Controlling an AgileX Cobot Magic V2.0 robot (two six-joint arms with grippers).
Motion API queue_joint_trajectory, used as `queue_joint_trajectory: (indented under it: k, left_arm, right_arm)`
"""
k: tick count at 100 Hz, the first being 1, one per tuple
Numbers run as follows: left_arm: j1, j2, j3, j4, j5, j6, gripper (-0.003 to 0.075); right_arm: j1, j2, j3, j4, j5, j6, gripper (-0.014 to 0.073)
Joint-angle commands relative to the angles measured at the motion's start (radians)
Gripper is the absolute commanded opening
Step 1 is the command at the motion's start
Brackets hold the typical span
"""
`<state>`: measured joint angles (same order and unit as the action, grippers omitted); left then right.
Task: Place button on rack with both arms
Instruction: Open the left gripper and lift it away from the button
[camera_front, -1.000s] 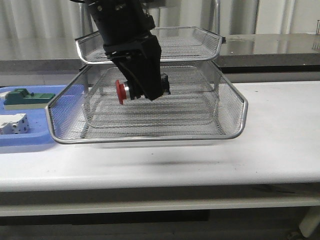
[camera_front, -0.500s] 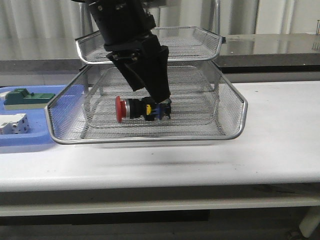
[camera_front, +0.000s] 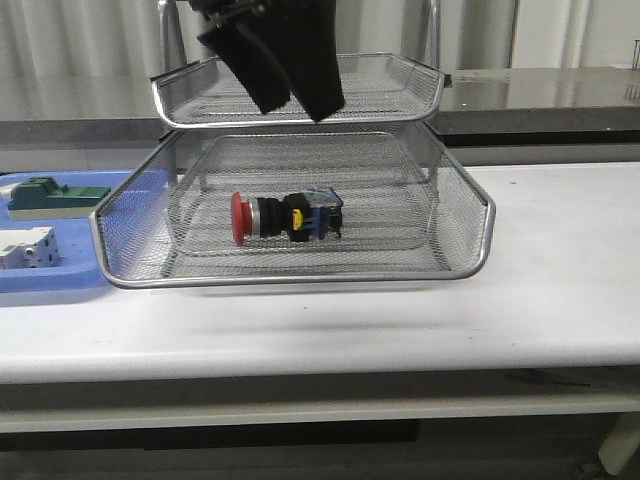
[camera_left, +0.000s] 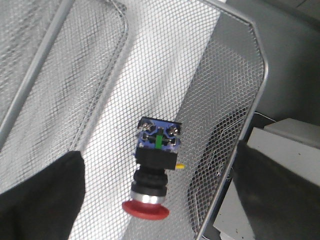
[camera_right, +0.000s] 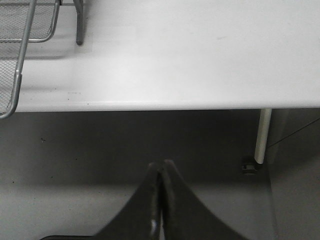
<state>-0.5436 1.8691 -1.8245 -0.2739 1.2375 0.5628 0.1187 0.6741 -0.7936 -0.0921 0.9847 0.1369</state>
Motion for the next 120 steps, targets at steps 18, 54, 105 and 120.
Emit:
queue_joint_trajectory:
  k: [18,54,105,120]
  left_arm:
    - [0.104,-0.145,-0.015,0.017,0.037,-0.080,0.0497]
    - [0.317,-0.297,0.150,0.017,-0.072,-0.143,0.0496]
    - [0.503,-0.765,0.801,-0.008,-0.651,-0.192,0.0496]
    - [0.531,-0.912,0.964,-0.032,-0.806,-0.192,0.0496]
  right_arm:
    - [-0.004,0.000,-0.032,-0.015,-0.058,-0.001,-0.0067]
    - [-0.004,0.000,-0.032,-0.015,-0.058,-0.001,-0.0067]
    - [-0.004,0.000,-0.032,-0.015,-0.058,-0.001,-0.0067]
    - [-0.004,0.000,-0.032,-0.015,-0.058,-0.001,-0.0067]
